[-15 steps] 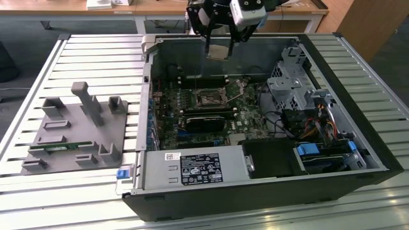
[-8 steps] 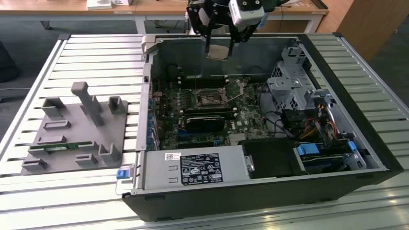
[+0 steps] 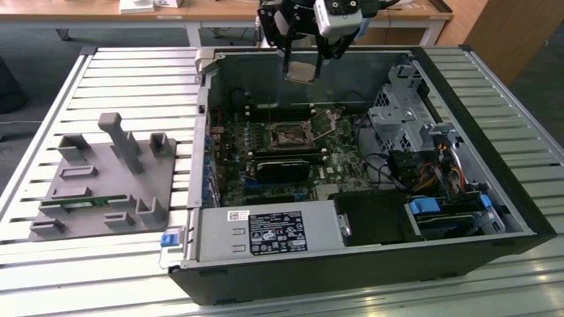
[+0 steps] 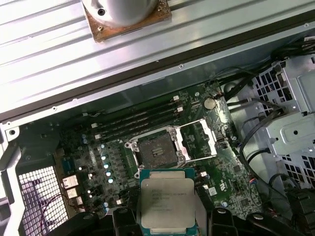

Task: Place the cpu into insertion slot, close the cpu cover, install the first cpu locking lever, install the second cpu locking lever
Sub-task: 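Place the cpu into insertion slot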

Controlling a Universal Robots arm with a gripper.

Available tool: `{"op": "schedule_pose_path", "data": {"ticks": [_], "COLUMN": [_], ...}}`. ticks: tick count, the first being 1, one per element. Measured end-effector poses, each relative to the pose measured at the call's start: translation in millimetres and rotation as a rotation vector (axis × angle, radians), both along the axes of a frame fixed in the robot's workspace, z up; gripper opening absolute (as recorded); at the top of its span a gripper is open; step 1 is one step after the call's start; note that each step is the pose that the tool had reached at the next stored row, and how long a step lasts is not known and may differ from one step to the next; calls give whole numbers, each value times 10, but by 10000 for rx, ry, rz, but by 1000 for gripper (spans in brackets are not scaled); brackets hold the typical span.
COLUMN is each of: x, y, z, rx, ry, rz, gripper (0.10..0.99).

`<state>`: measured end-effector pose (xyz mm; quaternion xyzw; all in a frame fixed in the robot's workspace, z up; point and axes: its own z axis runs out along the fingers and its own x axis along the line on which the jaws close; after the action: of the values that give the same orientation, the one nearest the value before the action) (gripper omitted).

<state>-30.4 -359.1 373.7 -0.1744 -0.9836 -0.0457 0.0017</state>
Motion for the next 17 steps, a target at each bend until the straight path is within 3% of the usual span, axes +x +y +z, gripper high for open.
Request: {"op": "schedule_pose_path", "data": {"ticks": [17], "x": [-1], "y": [0], "z": [-10], "rx": [0], "ry": [0], "rz": [-643], "gripper": [529]}}
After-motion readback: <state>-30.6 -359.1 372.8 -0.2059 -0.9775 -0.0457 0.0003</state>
